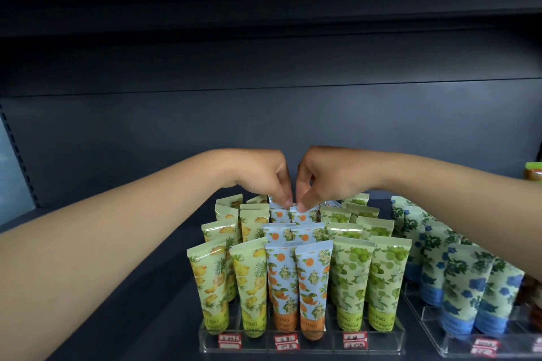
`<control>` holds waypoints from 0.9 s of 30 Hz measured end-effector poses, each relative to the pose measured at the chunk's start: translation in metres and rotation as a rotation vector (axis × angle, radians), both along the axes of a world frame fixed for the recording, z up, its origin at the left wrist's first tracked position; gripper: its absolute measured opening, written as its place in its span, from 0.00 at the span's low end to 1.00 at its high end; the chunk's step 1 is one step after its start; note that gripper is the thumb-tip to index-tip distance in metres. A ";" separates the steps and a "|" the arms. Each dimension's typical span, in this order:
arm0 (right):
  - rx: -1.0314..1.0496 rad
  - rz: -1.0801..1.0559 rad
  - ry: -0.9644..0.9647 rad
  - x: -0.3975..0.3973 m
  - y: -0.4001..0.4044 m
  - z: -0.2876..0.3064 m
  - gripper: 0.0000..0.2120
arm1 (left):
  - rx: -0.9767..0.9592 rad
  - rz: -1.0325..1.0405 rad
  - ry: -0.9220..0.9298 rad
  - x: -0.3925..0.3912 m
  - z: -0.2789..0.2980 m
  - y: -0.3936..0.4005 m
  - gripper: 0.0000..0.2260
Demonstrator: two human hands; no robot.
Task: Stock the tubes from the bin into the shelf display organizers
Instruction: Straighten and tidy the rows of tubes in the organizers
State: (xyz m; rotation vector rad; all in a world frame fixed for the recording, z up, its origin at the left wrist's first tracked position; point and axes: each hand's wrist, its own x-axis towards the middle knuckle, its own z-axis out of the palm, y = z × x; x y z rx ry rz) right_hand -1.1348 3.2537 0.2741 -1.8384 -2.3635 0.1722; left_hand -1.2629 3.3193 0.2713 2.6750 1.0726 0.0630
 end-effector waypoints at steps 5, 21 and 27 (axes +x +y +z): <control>-0.009 -0.005 0.003 -0.001 -0.003 -0.001 0.06 | -0.015 0.012 -0.014 -0.003 0.000 -0.002 0.06; -0.041 -0.005 0.027 0.002 -0.006 0.000 0.04 | -0.054 -0.002 -0.017 -0.005 0.005 -0.007 0.05; -0.043 -0.004 0.020 0.003 -0.010 0.003 0.05 | -0.056 0.004 -0.014 -0.006 0.007 -0.008 0.06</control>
